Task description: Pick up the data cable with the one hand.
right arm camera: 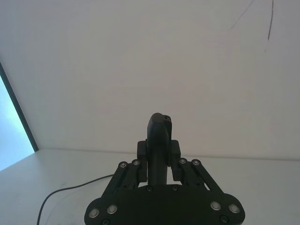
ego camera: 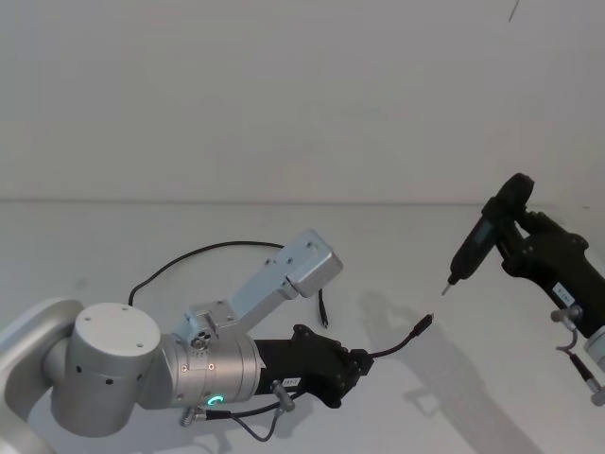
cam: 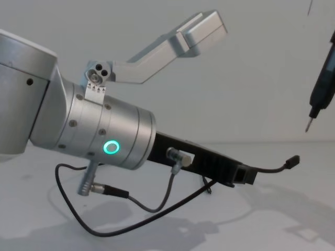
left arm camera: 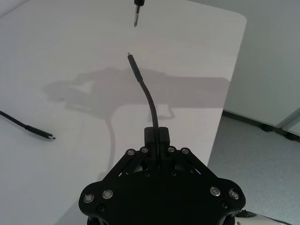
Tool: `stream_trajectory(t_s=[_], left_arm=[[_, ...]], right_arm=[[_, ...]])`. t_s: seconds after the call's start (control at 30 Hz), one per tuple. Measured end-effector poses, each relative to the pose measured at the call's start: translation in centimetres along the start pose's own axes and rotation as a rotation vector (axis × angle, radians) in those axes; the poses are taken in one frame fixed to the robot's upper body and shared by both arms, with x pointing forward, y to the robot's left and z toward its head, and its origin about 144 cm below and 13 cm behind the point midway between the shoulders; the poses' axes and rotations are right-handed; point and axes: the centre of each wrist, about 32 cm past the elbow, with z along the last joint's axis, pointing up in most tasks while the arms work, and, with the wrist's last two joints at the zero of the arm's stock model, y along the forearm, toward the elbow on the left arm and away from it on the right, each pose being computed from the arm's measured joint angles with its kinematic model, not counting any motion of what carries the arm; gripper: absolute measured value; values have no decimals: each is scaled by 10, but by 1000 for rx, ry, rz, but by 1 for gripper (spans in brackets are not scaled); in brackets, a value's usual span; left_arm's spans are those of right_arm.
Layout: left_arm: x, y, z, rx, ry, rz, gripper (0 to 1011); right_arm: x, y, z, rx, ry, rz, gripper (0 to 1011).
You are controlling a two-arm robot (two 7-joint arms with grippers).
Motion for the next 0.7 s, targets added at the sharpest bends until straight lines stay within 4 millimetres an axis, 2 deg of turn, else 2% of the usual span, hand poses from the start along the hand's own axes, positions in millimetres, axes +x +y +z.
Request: stream_trajectory(t_s=[0.7], left_arm=[[0, 1, 1, -3, -2, -1, 44]], right_arm=[[3, 10, -5, -75, -7, -8, 279]])
